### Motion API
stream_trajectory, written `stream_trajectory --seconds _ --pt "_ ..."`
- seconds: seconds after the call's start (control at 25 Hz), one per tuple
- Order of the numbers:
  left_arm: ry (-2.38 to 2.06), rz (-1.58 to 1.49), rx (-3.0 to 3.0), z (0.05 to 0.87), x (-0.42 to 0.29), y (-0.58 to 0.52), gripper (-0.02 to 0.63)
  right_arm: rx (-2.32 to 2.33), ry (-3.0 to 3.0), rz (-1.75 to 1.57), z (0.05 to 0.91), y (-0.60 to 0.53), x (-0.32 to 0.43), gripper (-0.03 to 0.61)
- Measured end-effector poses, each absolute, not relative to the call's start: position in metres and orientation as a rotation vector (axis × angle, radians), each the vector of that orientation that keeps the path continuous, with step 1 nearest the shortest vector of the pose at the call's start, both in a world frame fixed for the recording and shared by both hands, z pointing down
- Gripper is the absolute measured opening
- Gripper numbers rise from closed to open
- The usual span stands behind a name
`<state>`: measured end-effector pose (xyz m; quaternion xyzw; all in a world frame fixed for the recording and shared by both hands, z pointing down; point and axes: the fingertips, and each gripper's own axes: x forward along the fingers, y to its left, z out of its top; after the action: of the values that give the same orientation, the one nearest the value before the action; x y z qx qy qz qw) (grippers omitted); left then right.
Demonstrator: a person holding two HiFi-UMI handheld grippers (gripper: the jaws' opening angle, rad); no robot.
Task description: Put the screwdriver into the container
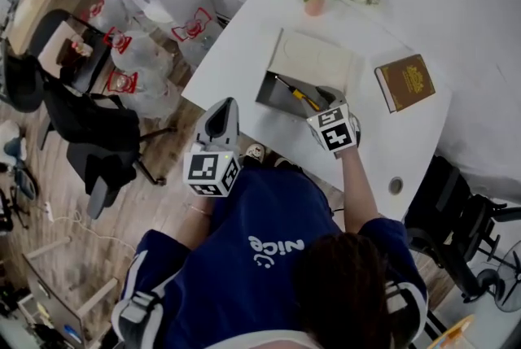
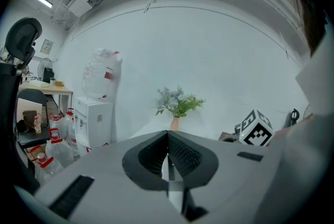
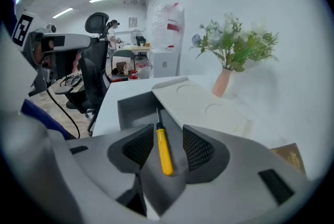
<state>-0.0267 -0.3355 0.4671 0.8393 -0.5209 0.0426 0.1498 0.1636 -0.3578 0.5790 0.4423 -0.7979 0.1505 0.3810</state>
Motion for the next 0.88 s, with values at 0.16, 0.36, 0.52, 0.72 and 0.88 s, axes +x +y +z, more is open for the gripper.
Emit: stream_trajectory --seconds 0.16,0.36,0.52,0.72,0.88 --pt "-1.424 0.117 2.470 0.462 -0.005 -0.340 0.012 1.304 -2.110 0.318 0.538 -0.349 0.171 0.190" --pt "-1.302 0.103 2.563 0.451 0.032 -0.341 0.012 1.517 -2.161 0.304 0.496 -0.328 0.189 0.190" --pt "-1.183 0.067 2.654 0.434 0.060 -0.337 0.012 1.719 -2.160 0.302 0.466 -0.306 0.208 0.189" --pt "-1.061 0.042 2.724 0.421 0.090 -0.334 0.012 1.920 -2.099 0.281 0.441 -0.277 0.232 0.190" --pt "-0.993 0.035 2.780 0.416 0.109 -0.331 0.012 2.025 -2.033 0.260 0.434 -0.259 0.248 0.189"
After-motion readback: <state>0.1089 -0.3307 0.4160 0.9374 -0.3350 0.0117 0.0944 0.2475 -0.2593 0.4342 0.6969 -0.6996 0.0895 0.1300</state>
